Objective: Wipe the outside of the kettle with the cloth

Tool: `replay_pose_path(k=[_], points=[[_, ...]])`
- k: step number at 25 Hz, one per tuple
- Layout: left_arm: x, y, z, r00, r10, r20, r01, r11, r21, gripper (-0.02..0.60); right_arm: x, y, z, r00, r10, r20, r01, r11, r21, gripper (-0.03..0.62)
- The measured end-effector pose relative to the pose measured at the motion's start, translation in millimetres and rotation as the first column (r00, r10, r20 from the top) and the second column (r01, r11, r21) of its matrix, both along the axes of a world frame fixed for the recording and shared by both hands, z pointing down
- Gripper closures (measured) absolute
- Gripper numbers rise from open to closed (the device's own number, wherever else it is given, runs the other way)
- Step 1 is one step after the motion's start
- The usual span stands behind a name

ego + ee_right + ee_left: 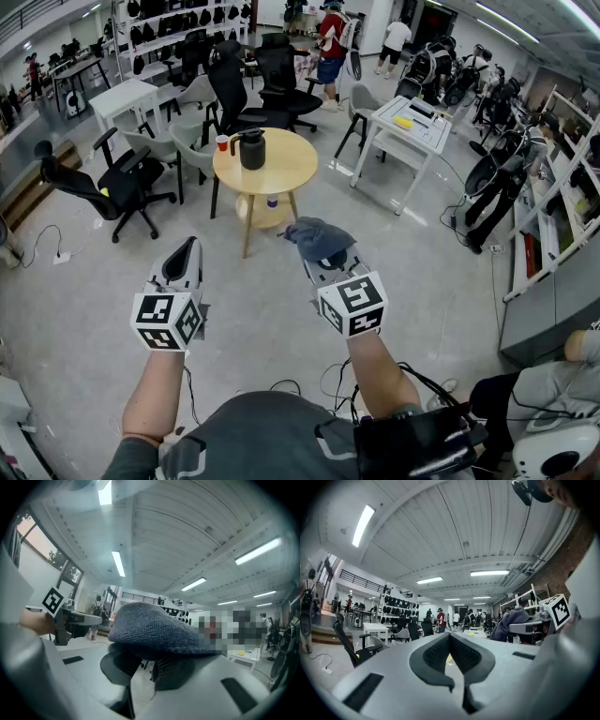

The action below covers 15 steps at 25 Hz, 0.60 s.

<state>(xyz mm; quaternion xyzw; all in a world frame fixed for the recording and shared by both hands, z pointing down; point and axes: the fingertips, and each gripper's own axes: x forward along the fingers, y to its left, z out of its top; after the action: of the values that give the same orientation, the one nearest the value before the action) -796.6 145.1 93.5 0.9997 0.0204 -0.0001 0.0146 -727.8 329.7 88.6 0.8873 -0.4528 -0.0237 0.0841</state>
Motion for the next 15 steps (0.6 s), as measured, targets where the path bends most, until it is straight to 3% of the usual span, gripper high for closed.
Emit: replay_pose_path(k=[15], points=[[-5.3,-19.0,3.3,1.0,0.017,-0.002,-0.017,1.0,-0.026,0.574,-5.6,-17.4,3.1,0.999,0.017,0.043,-0.018,0.999,0.031,0.51]])
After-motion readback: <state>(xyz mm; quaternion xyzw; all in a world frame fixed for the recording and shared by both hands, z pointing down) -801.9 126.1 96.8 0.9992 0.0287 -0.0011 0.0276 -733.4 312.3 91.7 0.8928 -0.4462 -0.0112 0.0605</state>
